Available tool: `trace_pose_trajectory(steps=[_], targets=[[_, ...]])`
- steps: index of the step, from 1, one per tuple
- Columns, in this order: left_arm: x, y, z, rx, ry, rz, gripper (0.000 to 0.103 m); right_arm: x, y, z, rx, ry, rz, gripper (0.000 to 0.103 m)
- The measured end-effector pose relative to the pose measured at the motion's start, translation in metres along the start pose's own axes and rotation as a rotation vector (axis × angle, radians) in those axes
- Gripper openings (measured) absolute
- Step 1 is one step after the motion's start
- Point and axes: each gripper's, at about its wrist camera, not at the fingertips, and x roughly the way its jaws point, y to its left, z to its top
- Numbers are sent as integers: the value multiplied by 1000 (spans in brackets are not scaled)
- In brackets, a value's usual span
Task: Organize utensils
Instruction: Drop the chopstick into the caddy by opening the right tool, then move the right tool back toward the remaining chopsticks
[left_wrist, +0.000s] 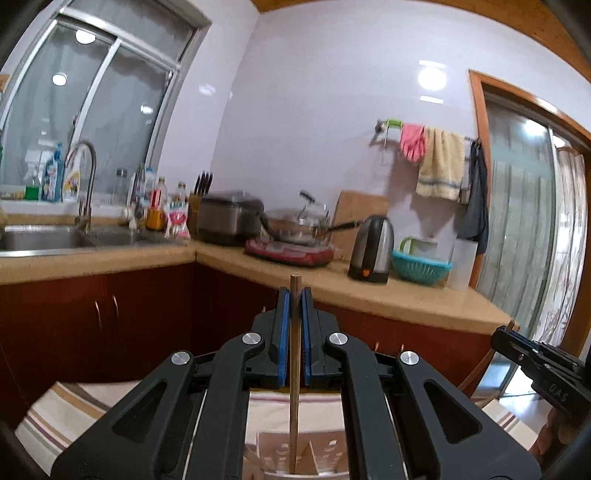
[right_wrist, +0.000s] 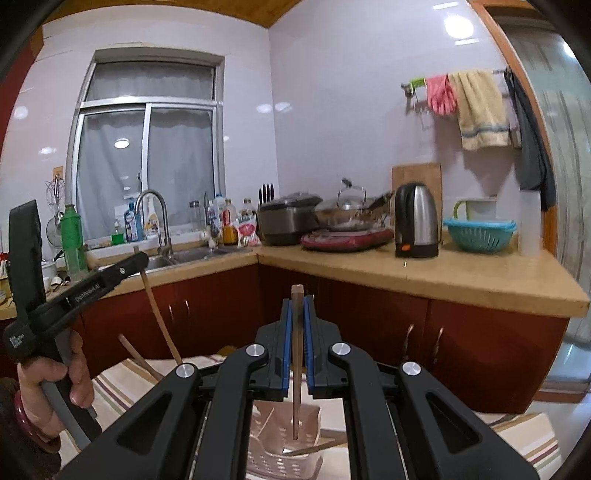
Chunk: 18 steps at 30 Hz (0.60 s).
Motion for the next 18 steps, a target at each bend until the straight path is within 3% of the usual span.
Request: trace_pose_trajectory(steps=[6, 7, 9, 10, 11, 13, 18], targets=[[22, 4, -30, 5, 101, 3, 7, 20, -2, -24, 20, 75, 16, 7], [22, 5, -35, 6, 105, 7, 10, 22, -2, -27, 19, 86, 15, 7], [19, 3, -37, 32, 91, 23, 26, 25, -2, -31, 24, 100, 14, 7], [19, 3, -37, 28, 94, 21, 41, 27, -2, -32, 29, 106, 14, 12], [17, 3, -37, 19, 91, 22, 53, 28, -4, -32, 36, 108, 10, 26], [14, 4, -36, 6, 86, 22, 56, 23, -3, -33, 41, 90, -3, 45], [3, 4, -28, -2, 78, 20, 66, 9, 2, -25, 13, 58, -23, 56]])
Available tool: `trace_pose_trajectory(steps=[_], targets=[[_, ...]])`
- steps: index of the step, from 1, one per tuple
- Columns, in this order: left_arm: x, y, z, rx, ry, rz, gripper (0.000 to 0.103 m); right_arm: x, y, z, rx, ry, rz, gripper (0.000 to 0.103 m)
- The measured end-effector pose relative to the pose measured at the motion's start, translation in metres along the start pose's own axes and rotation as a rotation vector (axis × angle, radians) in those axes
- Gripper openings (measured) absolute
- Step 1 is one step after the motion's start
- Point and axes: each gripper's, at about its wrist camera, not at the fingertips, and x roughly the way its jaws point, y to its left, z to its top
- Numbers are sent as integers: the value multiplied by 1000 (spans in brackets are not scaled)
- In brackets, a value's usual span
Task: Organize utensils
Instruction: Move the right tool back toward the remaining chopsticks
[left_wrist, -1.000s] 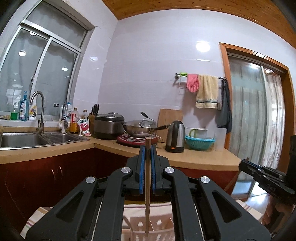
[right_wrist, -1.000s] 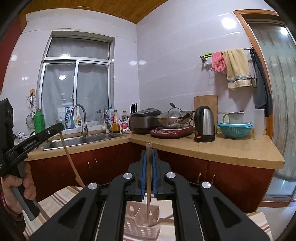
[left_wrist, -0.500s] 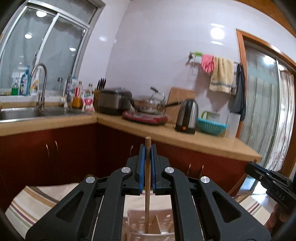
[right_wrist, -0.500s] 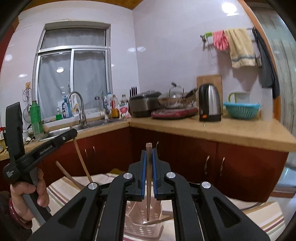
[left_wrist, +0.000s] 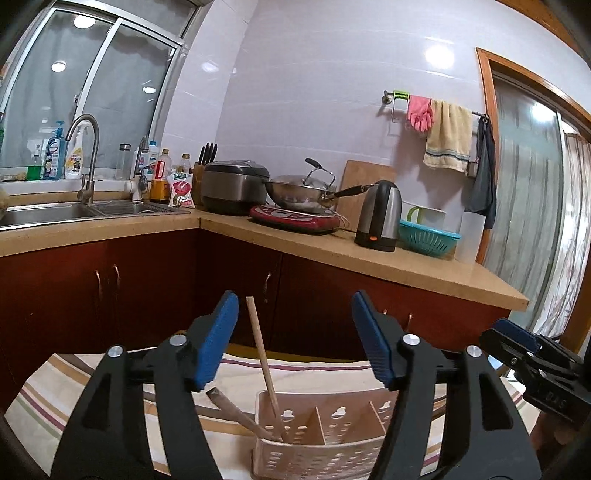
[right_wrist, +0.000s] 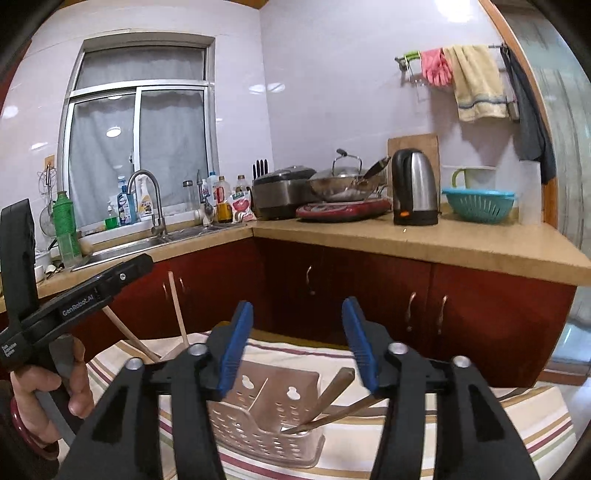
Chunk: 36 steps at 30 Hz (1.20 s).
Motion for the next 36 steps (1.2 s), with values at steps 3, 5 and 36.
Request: trace_pose_trajectory(steps=[3, 5, 36], targets=[[-13, -3, 3, 13, -17, 1, 74, -14, 2, 5, -22, -23, -21, 59], [-25, -6, 3, 31, -23, 2, 78, -28, 4, 6, -27, -36, -26, 61], [-181, 12, -190, 144, 300, 104, 80, -158, 9, -205, 27, 279, -69, 33]])
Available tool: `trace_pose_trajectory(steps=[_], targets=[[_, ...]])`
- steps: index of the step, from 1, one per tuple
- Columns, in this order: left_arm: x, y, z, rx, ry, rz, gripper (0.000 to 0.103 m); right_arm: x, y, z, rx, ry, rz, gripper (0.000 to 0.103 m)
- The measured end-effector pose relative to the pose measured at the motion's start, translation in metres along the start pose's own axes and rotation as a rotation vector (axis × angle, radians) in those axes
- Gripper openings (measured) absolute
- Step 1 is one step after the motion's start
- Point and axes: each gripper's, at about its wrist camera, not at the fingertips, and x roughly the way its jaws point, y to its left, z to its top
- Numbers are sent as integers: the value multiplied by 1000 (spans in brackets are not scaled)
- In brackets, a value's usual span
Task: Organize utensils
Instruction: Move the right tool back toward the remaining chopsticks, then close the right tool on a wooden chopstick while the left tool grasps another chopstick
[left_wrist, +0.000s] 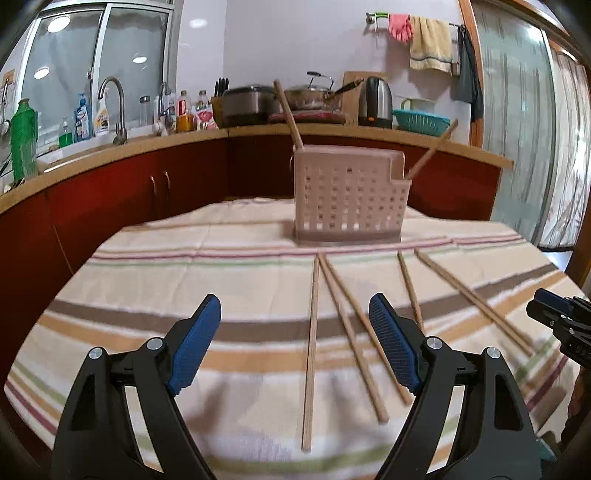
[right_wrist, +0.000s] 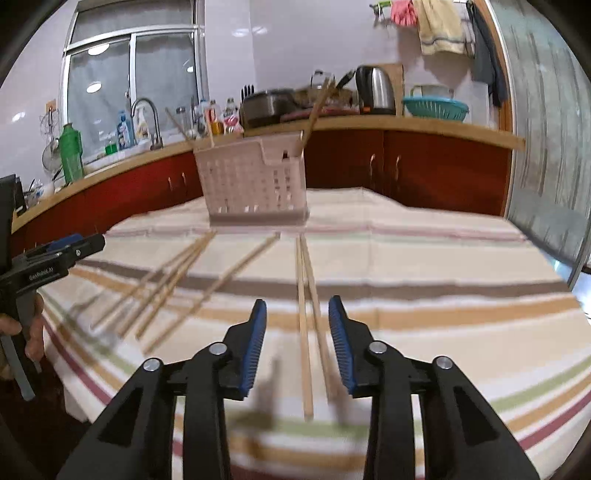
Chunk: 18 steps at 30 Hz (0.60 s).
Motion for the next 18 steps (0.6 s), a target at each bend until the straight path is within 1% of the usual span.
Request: trace_pose_trajectory(steps=[2, 5, 10, 12, 14, 15, 17, 18], targets=[[0, -1, -9, -3, 16, 0, 80, 3, 0, -10, -2, 22, 11, 30], [3, -3, -20, -8, 51, 2, 78, 8, 0, -21, -1, 50, 18, 27], [5, -7, -30, 2, 82, 1, 77, 13, -4, -30, 16, 75, 8, 26], [7, -7, -33, 5, 95, -2, 73, 15, -5, -32, 17, 85, 4, 23], [11, -8, -36, 7, 119, -4, 69, 15, -4, -34, 13, 84, -1, 16], [13, -8, -37, 7, 127, -6, 66, 15, -4, -34, 13, 85, 2, 15], [18, -8, -41, 5, 157, -12, 59, 16, -1, -34, 12, 88, 13, 8], [20, -7, -43, 3, 168, -14, 59, 17, 0, -34, 8, 88, 16, 8]])
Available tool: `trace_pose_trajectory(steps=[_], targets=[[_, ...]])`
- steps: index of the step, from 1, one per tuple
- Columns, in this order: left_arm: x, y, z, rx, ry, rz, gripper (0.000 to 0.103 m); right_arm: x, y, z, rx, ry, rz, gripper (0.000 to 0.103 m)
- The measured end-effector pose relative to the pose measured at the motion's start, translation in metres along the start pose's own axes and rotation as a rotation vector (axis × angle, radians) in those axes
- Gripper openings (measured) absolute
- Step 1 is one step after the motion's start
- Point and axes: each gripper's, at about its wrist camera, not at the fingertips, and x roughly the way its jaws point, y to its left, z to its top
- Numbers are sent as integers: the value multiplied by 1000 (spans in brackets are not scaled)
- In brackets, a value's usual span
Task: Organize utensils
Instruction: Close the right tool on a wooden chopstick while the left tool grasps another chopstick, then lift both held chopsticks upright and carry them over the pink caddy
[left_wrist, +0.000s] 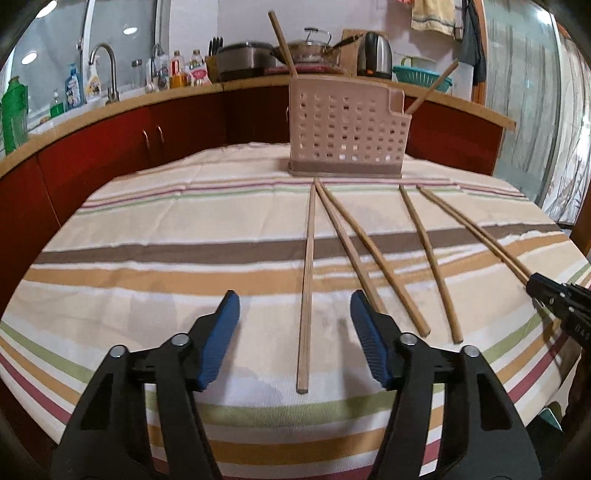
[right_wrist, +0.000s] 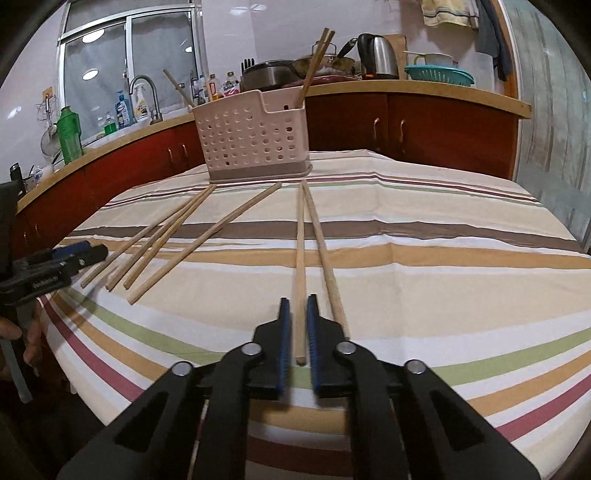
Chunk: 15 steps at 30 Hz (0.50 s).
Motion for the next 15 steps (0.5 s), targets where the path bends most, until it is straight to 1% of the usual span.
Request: trace_pose_trajectory(steps=[3, 4, 6, 9, 11, 12, 14, 15], targets=[[5, 3, -4, -7, 30, -8, 54, 1, 6, 0, -10, 2, 15, 7], [7, 3, -5, -9, 44, -9, 51, 2, 7, 0, -13, 3, 19, 7], [8, 2, -8, 3, 41, -1, 50, 2, 10, 0, -23, 2, 25, 7], [6, 3, -10, 11, 33, -3, 44, 2, 10, 0, -21, 2, 32, 7], [5, 1, -12, 32, 23, -13, 30, 2, 10, -1, -18, 1, 32, 7], [5, -1, -12, 44, 20, -17, 26, 2, 9, -1, -14, 1, 34, 7], [5, -10, -13, 94, 13, -21, 11, 2, 9, 0, -11, 2, 35, 7], [4, -14, -13, 115, 10, -22, 9, 2, 9, 0, -12, 3, 35, 7]])
